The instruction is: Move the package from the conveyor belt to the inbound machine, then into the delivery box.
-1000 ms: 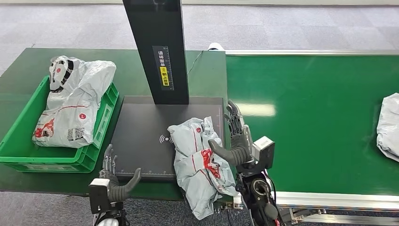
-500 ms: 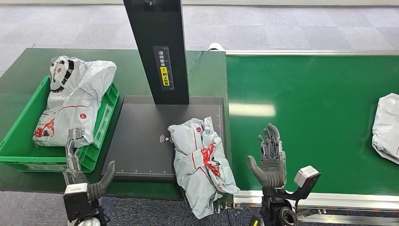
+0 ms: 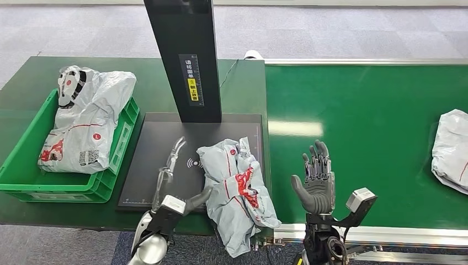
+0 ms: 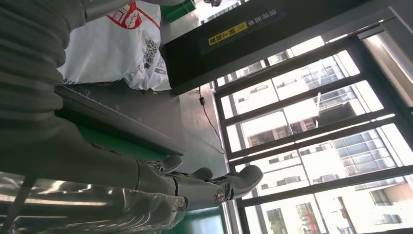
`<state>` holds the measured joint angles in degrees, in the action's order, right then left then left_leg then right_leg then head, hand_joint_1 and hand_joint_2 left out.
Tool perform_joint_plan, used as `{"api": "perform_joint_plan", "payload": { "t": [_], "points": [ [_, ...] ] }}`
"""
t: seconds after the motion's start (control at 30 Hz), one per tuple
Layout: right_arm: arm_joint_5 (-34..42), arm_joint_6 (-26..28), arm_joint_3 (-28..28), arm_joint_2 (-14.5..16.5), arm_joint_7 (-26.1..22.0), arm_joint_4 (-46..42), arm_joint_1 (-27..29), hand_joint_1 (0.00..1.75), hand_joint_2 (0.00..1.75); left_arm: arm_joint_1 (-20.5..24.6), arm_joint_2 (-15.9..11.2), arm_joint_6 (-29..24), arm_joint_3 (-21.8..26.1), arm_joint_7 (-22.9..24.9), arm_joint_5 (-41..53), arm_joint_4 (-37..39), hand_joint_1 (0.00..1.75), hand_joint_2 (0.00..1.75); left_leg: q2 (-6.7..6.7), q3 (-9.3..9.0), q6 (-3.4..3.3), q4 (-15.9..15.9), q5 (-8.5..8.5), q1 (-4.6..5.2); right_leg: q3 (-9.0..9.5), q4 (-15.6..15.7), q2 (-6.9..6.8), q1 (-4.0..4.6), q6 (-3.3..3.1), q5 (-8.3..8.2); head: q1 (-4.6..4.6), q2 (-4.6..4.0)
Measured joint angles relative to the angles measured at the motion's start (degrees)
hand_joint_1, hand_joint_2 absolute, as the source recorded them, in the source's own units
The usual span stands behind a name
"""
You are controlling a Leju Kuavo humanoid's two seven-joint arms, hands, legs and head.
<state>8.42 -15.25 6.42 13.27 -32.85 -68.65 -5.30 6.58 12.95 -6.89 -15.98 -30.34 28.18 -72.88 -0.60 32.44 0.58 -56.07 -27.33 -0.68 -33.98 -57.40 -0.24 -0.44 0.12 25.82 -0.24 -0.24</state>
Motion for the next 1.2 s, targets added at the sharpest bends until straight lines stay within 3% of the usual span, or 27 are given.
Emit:
{"api": "perform_joint_plan", "payload": {
  "t": [0.17, 0.4, 0.73, 1.2],
  "points": [
    [1.37, -0.83, 0.34, 0.00, 0.06, 1.28, -0.92, 0.00, 1.75, 1.72, -0.73, 2.50, -5.08, 0.37, 0.00, 3.90, 0.00, 1.75, 0.00, 0.00, 0.00, 0.00, 0.00, 0.00, 0.00, 0.00, 0.00, 0.00, 0.00, 0.00, 0.01, 0.00],
    [2.46, -1.56, 0.48, 0.05, 0.32, 2.29, -1.13, 0.00, 1.75, 2.47, -1.78, 1.99, -9.56, 2.27, 1.61, 7.13, 0.00, 1.75, 0.00, 0.00, 0.00, 0.00, 0.00, 0.00, 0.01, 0.00, 0.00, 0.00, 0.00, 0.00, 0.00, 0.00],
    [3.51, -2.01, 0.78, 0.09, 1.04, 3.58, -2.00, 0.00, 1.75, 3.44, -3.28, 1.03, -9.92, 2.32, 1.13, 11.84, 0.00, 1.75, 0.00, 0.00, 0.00, 0.01, 0.01, 0.00, 0.02, 0.00, 0.00, 0.00, 0.00, 0.00, 0.01, 0.00],
    [4.60, -2.41, 0.78, 0.08, 0.94, 6.29, -3.07, 0.00, 1.75, 9.90, -0.91, -0.40, -10.51, 0.07, 1.14, 28.04, 0.00, 1.75, -0.01, -0.02, 0.00, 0.00, 0.01, 0.00, 0.05, 0.00, 0.00, 0.00, 0.00, 0.00, 0.01, 0.00]
  ]
}}
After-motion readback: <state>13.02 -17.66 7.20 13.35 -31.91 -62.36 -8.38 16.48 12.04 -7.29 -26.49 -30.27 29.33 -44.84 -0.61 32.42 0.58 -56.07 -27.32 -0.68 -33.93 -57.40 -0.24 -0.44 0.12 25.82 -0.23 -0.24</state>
